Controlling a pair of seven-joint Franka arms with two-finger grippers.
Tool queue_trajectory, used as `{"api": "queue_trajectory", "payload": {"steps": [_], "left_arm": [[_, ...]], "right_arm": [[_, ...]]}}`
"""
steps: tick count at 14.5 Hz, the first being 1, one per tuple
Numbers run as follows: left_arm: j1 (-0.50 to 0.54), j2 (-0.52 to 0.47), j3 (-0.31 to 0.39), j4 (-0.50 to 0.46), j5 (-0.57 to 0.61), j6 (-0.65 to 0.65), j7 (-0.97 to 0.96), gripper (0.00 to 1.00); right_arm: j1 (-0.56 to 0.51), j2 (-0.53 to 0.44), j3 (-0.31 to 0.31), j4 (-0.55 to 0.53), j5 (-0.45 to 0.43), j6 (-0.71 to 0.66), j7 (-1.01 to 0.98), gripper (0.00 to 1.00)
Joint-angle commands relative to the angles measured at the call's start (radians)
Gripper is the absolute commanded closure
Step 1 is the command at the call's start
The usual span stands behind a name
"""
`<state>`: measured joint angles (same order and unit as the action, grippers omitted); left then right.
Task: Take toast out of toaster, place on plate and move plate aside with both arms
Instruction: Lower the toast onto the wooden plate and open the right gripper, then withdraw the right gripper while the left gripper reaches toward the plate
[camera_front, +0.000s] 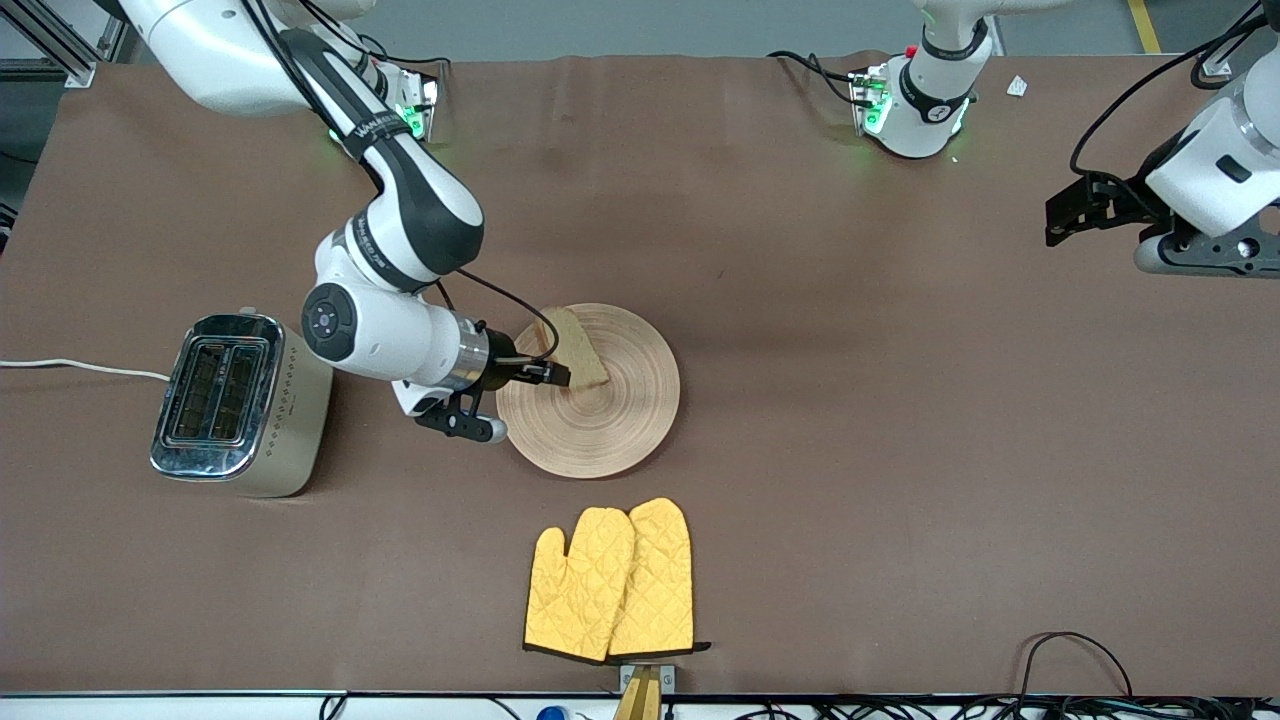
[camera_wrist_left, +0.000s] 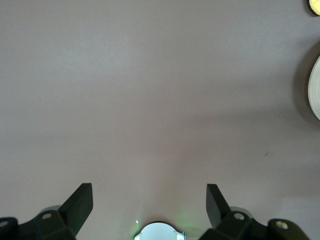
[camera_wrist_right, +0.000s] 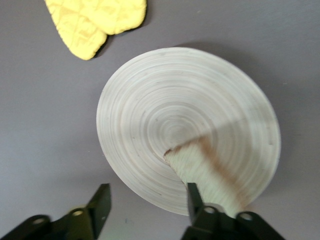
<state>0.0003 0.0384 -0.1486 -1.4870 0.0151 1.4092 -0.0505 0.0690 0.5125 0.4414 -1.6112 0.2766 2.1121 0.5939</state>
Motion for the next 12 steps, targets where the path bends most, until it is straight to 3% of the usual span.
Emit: {"api": "queue_trajectory", "payload": {"steps": [1, 3, 7, 9, 12], "left_arm": [[-0.002, 0.012, 0.000, 0.011, -0.001, -0.003, -0.002, 0.00], [-0.002, 0.023, -0.002, 0.013, -0.003, -0.003, -0.002, 0.00], [-0.009, 0.044, -0.003, 0.011, -0.014, 0.000, -0.002, 0.00], [-0.014, 0.078, -0.012, 0.005, -0.020, 0.028, 0.004, 0.00], [-0.011, 0.115, -0.022, -0.067, -0.145, 0.143, 0.030, 0.00]], "right_arm": [[-0.052, -0.071, -0.019, 0.031, -0.078, -0.117, -0.005, 0.00], [-0.054, -0.094, -0.067, 0.077, -0.175, -0.211, -0.052, 0.00], [-0.052, -0.130, -0.251, 0.146, -0.169, -0.378, -0.344, 0.00], [-0.051, -0.176, -0.346, 0.143, -0.174, -0.394, -0.501, 0.00], [-0.048, -0.235, -0.484, 0.142, -0.172, -0.460, -0.722, 0.00]]}}
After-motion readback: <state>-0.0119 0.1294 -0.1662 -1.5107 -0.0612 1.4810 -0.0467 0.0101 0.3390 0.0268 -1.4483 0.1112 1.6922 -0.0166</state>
